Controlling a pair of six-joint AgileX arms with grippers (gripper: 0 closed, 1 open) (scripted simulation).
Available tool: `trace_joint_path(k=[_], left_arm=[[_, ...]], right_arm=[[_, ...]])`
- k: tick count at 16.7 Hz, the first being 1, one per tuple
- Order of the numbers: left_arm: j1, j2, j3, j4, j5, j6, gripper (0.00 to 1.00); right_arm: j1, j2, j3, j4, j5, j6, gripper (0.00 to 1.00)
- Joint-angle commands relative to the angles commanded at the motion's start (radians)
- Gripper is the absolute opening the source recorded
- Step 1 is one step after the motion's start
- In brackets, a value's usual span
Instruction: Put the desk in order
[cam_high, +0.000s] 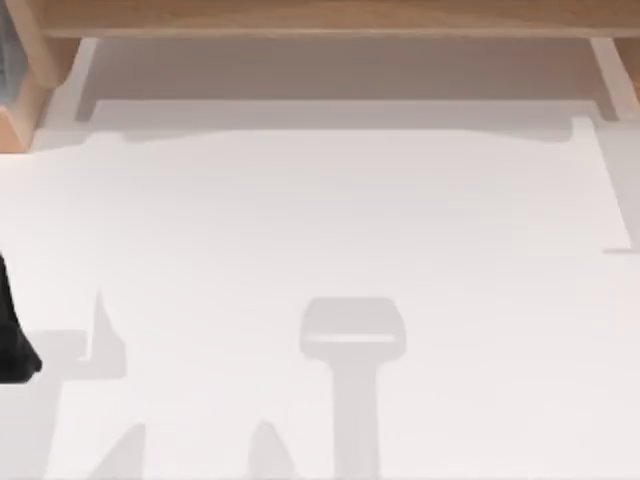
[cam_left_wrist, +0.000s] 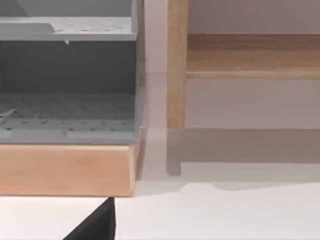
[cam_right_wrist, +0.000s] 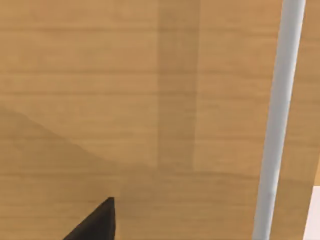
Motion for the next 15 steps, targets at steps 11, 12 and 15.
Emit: trace_joint_path(k=[11, 12, 15], left_arm=[[0.000, 0.000, 0.000, 0.000, 0.000, 0.000, 1.00], [0.000, 0.000, 0.000, 0.000, 0.000, 0.000, 1.00], [0.000, 0.000, 0.000, 0.000, 0.000, 0.000, 1.00]], right_arm=[[0.000, 0.000, 0.000, 0.000, 0.000, 0.000, 0.40], [0.000, 0.000, 0.000, 0.000, 0.000, 0.000, 0.32], [0.000, 0.000, 0.000, 0.000, 0.000, 0.000, 0.10]])
